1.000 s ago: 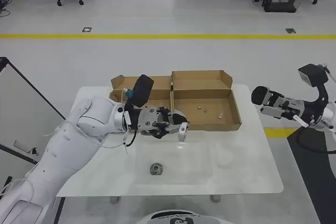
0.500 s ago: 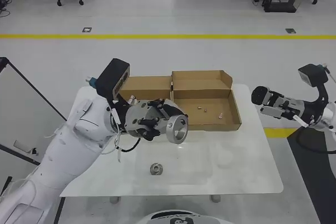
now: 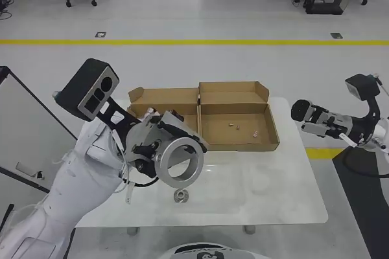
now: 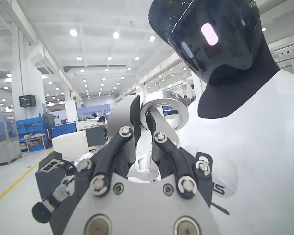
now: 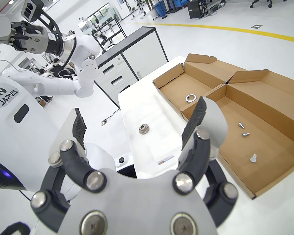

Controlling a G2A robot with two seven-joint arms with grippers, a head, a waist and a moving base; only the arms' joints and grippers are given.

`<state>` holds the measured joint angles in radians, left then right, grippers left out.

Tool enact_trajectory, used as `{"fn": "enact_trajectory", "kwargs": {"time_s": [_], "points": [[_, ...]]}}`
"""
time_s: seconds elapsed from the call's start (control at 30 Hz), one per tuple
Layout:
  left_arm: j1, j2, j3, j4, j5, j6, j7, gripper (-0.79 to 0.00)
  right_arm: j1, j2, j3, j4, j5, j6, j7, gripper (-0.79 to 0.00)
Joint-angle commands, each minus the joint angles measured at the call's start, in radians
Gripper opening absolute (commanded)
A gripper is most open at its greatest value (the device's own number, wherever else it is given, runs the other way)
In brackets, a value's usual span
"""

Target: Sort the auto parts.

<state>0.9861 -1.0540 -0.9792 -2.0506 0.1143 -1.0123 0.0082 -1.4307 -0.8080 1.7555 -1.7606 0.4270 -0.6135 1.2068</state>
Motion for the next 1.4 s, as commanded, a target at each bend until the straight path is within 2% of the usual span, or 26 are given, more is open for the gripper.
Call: {"fn": "enact_trajectory", "kwargs": {"time_s": [0.0, 0.43, 0.7, 1.17, 1.37], "points": [[-0.004, -0.001, 0.01, 0.017, 0.058, 0.0, 0.063, -0.785, 0.0, 0.0, 0.0, 0.0, 0.0, 0.0, 0.0, 0.0], [-0.006, 0.0, 0.014, 0.025, 0.082, 0.0, 0.077, -0.785, 0.0, 0.0, 0.0, 0.0, 0.0, 0.0, 0.0, 0.0], [0.025, -0.014, -0.027, 0.01, 0.087, 0.054, 0.116, -0.785, 0.0, 0.0, 0.0, 0.0, 0.0, 0.0, 0.0, 0.0], [0.072, -0.076, -0.026, 0.0, 0.019, 0.0, 0.377, -0.785, 0.0, 0.0, 0.0, 0.0, 0.0, 0.0, 0.0, 0.0], [0.071, -0.094, -0.024, 0.025, 0.073, 0.0, 0.348, -0.785, 0.0, 0.0, 0.0, 0.0, 0.0, 0.0, 0.0, 0.0]]}}
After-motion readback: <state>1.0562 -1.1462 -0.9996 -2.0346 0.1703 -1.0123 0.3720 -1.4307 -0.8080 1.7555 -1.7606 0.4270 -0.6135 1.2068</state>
